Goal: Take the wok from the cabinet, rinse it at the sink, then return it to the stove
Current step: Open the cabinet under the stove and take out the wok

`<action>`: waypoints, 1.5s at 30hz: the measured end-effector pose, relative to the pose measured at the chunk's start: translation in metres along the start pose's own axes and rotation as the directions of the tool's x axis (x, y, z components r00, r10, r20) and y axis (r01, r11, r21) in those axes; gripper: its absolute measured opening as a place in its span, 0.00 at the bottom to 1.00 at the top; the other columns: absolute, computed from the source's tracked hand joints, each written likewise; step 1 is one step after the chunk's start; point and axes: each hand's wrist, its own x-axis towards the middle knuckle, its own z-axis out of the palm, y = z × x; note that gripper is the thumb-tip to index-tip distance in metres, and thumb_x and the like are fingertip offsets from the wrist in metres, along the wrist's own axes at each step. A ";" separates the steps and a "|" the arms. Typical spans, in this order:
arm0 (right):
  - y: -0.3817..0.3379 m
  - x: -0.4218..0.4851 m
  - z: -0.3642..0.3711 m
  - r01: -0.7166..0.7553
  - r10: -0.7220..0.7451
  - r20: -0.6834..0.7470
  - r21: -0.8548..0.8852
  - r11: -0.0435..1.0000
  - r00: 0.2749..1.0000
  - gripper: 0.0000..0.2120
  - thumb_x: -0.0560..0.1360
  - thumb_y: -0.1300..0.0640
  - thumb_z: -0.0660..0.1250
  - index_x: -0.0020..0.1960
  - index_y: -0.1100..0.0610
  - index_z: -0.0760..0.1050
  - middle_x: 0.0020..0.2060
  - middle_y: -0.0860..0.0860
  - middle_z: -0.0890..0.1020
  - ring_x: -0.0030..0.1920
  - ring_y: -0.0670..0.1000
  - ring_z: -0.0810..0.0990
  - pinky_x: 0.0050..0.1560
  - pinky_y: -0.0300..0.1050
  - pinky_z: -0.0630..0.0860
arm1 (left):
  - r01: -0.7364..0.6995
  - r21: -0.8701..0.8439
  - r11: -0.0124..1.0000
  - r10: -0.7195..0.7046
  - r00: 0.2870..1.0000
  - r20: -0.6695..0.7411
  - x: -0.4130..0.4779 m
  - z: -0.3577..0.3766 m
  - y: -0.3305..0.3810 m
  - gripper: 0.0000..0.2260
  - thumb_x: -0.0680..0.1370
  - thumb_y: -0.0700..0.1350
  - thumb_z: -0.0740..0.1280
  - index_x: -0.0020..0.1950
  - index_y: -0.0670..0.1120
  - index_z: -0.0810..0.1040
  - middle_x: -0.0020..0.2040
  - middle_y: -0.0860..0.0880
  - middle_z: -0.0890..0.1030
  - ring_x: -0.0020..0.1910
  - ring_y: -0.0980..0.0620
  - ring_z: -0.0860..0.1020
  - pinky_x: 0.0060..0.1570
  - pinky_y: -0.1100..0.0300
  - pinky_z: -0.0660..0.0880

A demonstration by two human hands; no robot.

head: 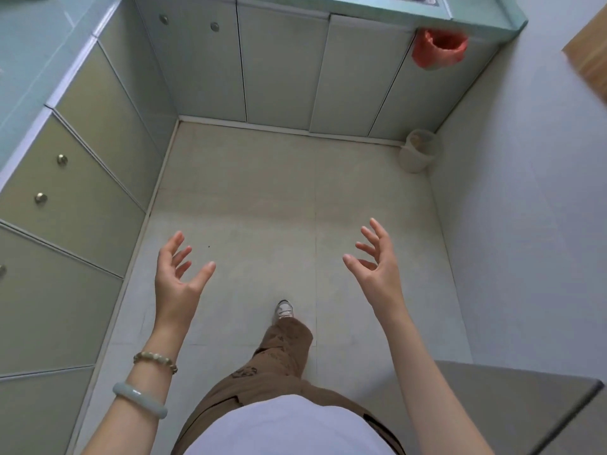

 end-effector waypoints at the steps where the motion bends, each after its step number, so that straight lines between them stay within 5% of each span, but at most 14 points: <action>1: -0.004 0.020 -0.001 0.006 -0.006 0.016 -0.008 1.000 1.000 0.35 0.73 0.64 0.71 0.73 0.45 0.60 0.67 0.47 0.72 0.61 0.46 0.75 0.54 0.39 0.76 | 0.008 -0.002 1.000 -0.008 1.000 -0.014 0.012 0.010 0.001 0.29 0.74 0.39 0.71 0.71 0.54 0.64 0.70 0.55 0.69 0.67 0.56 0.71 0.66 0.57 0.68; 14: -0.050 0.203 0.008 0.085 -0.067 0.271 -0.054 0.995 0.960 0.34 0.72 0.64 0.71 0.73 0.46 0.62 0.64 0.44 0.73 0.60 0.45 0.76 0.57 0.46 0.78 | 0.086 -0.029 0.996 -0.090 0.982 -0.165 0.117 0.096 0.044 0.29 0.74 0.37 0.70 0.70 0.53 0.65 0.71 0.54 0.68 0.67 0.55 0.71 0.65 0.59 0.68; 21: -0.060 0.289 0.031 0.136 -0.091 0.493 -0.056 0.989 0.865 0.34 0.73 0.65 0.70 0.73 0.48 0.62 0.66 0.48 0.73 0.60 0.47 0.76 0.56 0.44 0.78 | 0.146 -0.097 0.985 -0.174 0.882 -0.438 0.132 0.107 0.048 0.29 0.73 0.36 0.71 0.69 0.54 0.65 0.71 0.51 0.69 0.67 0.54 0.71 0.67 0.56 0.67; 29: -0.094 0.391 0.069 0.294 -0.155 0.830 -0.011 0.956 0.536 0.33 0.72 0.64 0.70 0.73 0.49 0.62 0.66 0.47 0.73 0.60 0.47 0.76 0.54 0.39 0.77 | 0.129 -0.243 0.961 -0.272 0.571 -0.774 0.122 0.173 0.063 0.29 0.73 0.34 0.71 0.70 0.51 0.66 0.68 0.54 0.70 0.66 0.53 0.72 0.66 0.56 0.67; 36: -0.106 0.418 0.111 0.329 -0.156 0.953 0.065 0.942 0.258 0.34 0.68 0.57 0.69 0.72 0.46 0.63 0.66 0.45 0.73 0.60 0.44 0.76 0.53 0.38 0.77 | 0.103 -0.284 0.953 -0.302 0.346 -0.888 0.105 0.223 0.073 0.28 0.73 0.33 0.71 0.68 0.53 0.66 0.67 0.53 0.70 0.65 0.53 0.72 0.65 0.58 0.67; 40: -0.106 0.411 0.138 0.336 -0.139 0.985 0.098 0.937 0.101 0.33 0.72 0.63 0.70 0.73 0.48 0.63 0.66 0.46 0.73 0.60 0.45 0.76 0.50 0.33 0.76 | 0.093 -0.299 0.950 -0.313 0.211 -0.926 0.089 0.235 0.077 0.28 0.73 0.34 0.70 0.68 0.53 0.67 0.67 0.53 0.70 0.65 0.54 0.72 0.64 0.59 0.68; 45: -0.109 0.392 0.172 0.356 -0.125 0.992 0.122 0.927 -0.016 0.33 0.70 0.59 0.70 0.72 0.46 0.63 0.65 0.45 0.73 0.59 0.42 0.76 0.50 0.33 0.76 | 0.083 -0.321 0.943 -0.329 0.095 -0.940 0.074 0.229 0.073 0.28 0.73 0.33 0.70 0.70 0.49 0.67 0.68 0.53 0.70 0.66 0.54 0.72 0.65 0.59 0.68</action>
